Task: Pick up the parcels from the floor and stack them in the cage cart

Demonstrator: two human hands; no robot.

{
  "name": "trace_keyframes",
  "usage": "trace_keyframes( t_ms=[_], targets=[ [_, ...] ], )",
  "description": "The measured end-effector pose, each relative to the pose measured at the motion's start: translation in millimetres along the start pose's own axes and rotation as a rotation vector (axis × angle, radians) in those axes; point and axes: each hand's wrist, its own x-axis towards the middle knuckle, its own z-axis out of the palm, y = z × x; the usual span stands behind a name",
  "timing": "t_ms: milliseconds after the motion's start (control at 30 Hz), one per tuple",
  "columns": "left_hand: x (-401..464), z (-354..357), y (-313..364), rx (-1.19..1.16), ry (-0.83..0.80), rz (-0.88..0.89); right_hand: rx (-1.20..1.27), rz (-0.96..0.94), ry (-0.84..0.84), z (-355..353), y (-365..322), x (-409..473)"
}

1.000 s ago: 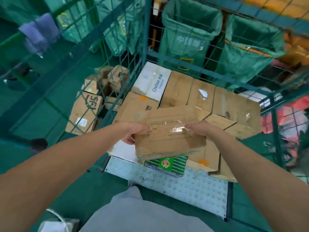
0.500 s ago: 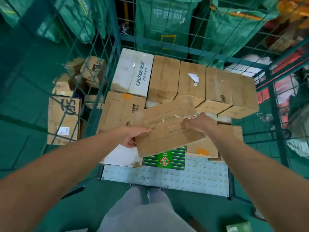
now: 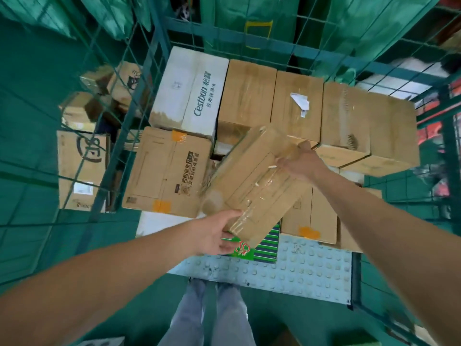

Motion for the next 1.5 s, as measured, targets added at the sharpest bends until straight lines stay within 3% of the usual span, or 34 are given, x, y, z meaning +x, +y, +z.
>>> trace_keyframes(
  t_ms=[400, 700, 833, 967, 1067, 1267, 1500],
  targets=[
    [45.9, 48.2, 6.4, -0.228, -0.009, 0.027, -0.198, -0.174, 0.027, -15.0, -13.7, 50.1],
    [98.2, 2.6, 8.9, -0.283, 0.096, -0.025, -0.338, -0.310, -0.011, 62.8, -29.6, 97.6],
    [122.8, -28.1, 7.6, -0.142, 0.054, -0.002, -0.315, -0.479, -0.049, 99.0, -40.5, 107.9],
    [143.1, -50.3, 28.9, 0.011, 0.156, 0.112, -0.173, -0.238, -0.125, 150.7, -8.8, 108.8],
    [150.7, -58.1, 41.0, 0.052, 0.150, 0.102, 0.100, -0.039, -0.226, 174.9, 13.9, 98.9],
    [156.3, -64.4, 42.3, -0.116, 0.187, 0.140, 0.210, -0.076, -0.168, 189.1, 19.0, 96.1],
    [160.7, -61.5, 41.8, 0.029, 0.278, 0.162, 0.177, -0.109, -0.180, 192.3, 22.0, 100.5]
  ],
)
